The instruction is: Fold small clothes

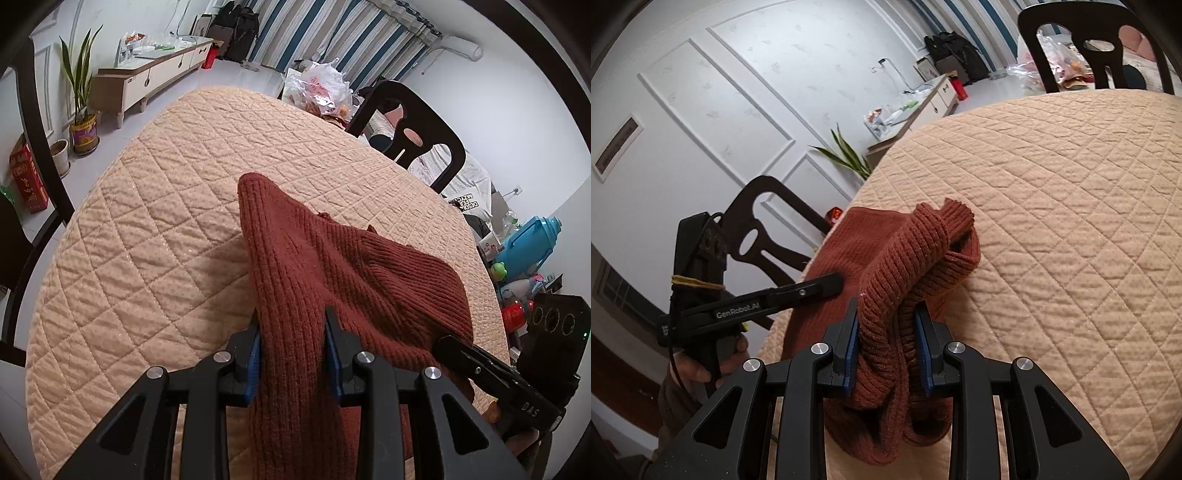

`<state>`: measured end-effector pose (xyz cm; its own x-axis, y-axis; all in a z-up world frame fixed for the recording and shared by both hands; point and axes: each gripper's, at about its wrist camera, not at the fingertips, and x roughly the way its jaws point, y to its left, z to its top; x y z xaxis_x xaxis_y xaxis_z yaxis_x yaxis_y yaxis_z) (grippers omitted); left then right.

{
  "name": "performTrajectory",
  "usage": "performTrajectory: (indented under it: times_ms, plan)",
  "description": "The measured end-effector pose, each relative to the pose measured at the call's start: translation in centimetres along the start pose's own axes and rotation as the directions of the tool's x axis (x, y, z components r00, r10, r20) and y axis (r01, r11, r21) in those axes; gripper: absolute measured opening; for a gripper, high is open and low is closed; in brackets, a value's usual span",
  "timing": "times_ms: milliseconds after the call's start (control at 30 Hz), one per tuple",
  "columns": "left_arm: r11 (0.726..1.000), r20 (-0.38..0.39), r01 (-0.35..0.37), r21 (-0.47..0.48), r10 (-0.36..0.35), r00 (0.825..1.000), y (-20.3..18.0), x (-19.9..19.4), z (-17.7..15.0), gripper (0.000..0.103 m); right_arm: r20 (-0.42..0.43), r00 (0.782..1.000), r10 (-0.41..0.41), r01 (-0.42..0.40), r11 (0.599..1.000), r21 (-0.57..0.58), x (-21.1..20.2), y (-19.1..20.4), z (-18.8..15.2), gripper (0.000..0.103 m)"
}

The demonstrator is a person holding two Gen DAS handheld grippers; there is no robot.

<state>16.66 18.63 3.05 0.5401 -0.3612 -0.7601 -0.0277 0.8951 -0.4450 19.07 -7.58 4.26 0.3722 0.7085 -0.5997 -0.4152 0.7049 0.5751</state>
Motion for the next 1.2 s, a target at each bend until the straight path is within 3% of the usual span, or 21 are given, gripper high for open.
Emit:
performTrajectory:
  times_ms: [300,533,700,767,967,1000,1067,1200]
  plan:
    - [1.0,0.005,-0.019,0.021,0.019,1.0,0.3,0.0,-0.5,0.041,-0.033,0.996,-0.085,0.086,0.996,0.024,0.6,-1.4,-0.8,0.03]
    - [0.999,0.001,-0.033,0.0,0.033,0.999,0.6,-0.2,-0.8,0.056,-0.034,0.995,-0.096,0.098,0.994,0.049,0.2,-1.9,-1.0,0.038]
    - [0.997,0.018,-0.074,0.006,0.074,0.997,0.6,-0.7,-1.5,0.068,-0.018,0.987,-0.161,0.162,0.987,0.018,0.0,-1.4,-1.3,0.044]
    - [0.993,0.034,-0.109,0.036,0.108,0.994,0.2,-1.2,-1.9,0.075,-0.01,0.983,-0.186,0.186,0.983,0.002,-0.3,-1.0,-1.4,0.045]
    - [0.973,0.099,-0.191,0.133,0.179,0.979,-1.4,-2.8,-3.8,0.079,0.046,0.971,-0.236,0.239,0.967,-0.087,-2.1,1.5,-2.4,0.049]
    - [0.968,0.109,-0.206,0.143,0.192,0.975,-1.6,-3.1,-4.3,0.079,0.057,0.969,-0.239,0.244,0.965,-0.099,-2.5,1.9,-2.7,0.053]
    - [0.961,0.13,-0.235,0.147,0.217,0.967,-1.9,-3.6,-5.1,0.08,0.078,0.965,-0.25,0.258,0.958,-0.127,-3.1,2.6,-3.4,0.059]
    - [0.95,0.16,-0.275,0.15,0.251,0.955,-2.2,-4.4,-7.0,0.083,0.105,0.951,-0.291,0.305,0.939,-0.16,-3.7,3.6,-5.1,0.06]
